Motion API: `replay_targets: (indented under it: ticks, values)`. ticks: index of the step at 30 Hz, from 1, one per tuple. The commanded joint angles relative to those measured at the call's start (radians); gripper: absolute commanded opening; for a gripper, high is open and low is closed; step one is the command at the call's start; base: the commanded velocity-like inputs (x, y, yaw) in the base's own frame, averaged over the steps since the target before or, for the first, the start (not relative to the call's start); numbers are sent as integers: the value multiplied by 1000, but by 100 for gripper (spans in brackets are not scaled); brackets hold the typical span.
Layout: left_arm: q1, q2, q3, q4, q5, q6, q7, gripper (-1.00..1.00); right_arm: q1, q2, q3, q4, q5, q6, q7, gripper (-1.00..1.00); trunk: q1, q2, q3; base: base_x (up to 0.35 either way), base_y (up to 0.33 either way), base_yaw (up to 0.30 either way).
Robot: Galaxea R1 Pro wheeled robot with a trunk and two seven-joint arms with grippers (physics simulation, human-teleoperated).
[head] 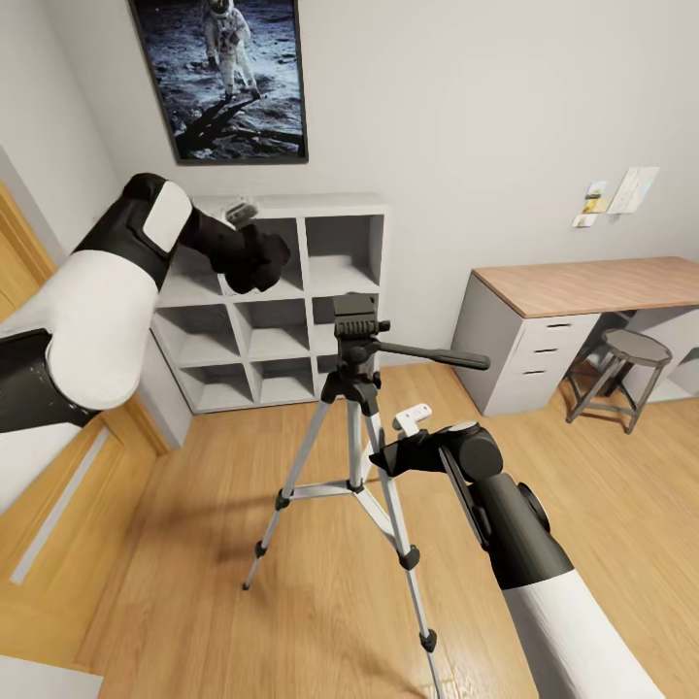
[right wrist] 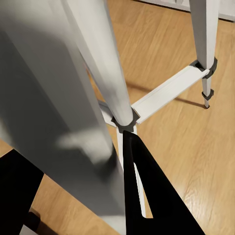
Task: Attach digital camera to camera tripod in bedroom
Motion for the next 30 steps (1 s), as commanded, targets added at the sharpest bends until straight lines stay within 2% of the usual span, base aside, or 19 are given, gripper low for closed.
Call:
replay_targets:
  ticks: [1,3,4,5,6,7,8,9,11,14,19,30]
  values:
    - [-5,-7,6,2,30,4,-41,-100,-1,0,0,-2,11,4,9,-100,1,-2,-2,0,0,0]
    - [-7,-11,4,4,69,4,-88,-100,-1,-1,0,-2,11,4,9,-100,1,-2,-2,0,0,0]
    - [-9,-14,2,6,102,4,-144,-100,-1,-3,1,-2,11,5,9,-100,1,-2,-2,0,0,0]
    - [-10,-14,0,6,115,4,-175,-100,-1,-4,1,-2,11,5,9,-100,1,-2,-2,0,0,0]
    - [-10,-15,-1,7,124,4,-207,-100,-1,-6,1,-2,11,5,9,-100,1,-2,-2,0,0,0]
    - [-11,-15,-3,8,139,4,-271,-100,-1,-9,2,-2,11,6,9,-100,1,-2,-2,0,0,0]
    - [-11,-15,-4,9,144,4,-303,-100,-1,-10,2,-2,11,6,9,-100,1,-2,-2,0,0,0]
    - [-11,-15,-6,11,151,4,-361,-100,-1,-11,2,-2,11,6,9,-100,1,-2,-2,0,0,0]
    - [-12,-14,-7,14,156,4,-419,-100,-1,-12,2,-2,11,6,9,-100,1,-2,-2,0,0,0]
    - [-12,-14,-8,19,159,4,-456,-100,-1,-13,2,-2,11,6,9,-100,1,-2,-2,0,0,0]
    - [-12,-16,-9,20,155,4,-475,-100,-1,-14,3,-2,11,6,9,-100,1,-2,-2,0,0,0]
    - [-12,-17,-9,10,104,-26,-477,-100,-1,-12,3,-2,11,3,9,-100,1,-2,-2,0,0,0]
